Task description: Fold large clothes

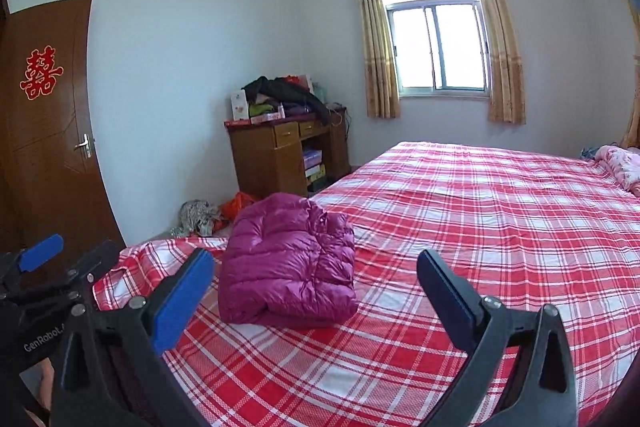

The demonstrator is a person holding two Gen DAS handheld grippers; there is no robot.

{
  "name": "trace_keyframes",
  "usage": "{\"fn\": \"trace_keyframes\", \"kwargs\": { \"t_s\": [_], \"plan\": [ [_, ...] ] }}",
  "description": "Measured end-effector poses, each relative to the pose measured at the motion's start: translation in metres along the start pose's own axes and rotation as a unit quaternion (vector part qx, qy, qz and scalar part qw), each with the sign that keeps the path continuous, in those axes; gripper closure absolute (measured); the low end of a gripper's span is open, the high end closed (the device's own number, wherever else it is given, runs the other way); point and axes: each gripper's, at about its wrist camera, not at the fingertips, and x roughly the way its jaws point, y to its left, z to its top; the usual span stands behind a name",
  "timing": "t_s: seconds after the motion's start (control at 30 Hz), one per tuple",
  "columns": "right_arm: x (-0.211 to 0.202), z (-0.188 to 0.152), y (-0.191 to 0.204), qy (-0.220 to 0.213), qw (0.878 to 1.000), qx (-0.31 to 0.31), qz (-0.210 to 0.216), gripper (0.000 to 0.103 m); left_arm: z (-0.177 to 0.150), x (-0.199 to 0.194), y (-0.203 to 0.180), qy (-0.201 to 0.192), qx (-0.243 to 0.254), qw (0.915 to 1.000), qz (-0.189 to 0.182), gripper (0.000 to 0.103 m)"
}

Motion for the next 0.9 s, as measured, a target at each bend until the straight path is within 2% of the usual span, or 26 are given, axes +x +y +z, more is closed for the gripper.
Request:
{"fn": "trace_keyframes", "kwargs": {
  "t_s": [0.17,0.43,0.9],
  "plan": [
    [-0.006,-0.001,-0.001,-0.017,1.0,0.004,-0.001,0.0,0.001,-0.009,0.003,-0.016,-0.006,0.9999,0.004,0.01],
    [-0.008,-0.005,-0.004,-0.019,1.0,0.007,-0.006,0.0,-0.003,-0.004,0.001,-0.001,-0.001,1.0,0.006,0.009],
    [-0.013,-0.004,-0.004,-0.027,1.0,0.003,-0.005,0.0,-0.003,-0.013,-0.006,-0.016,0.014,0.9998,0.005,0.009]
  ]
}}
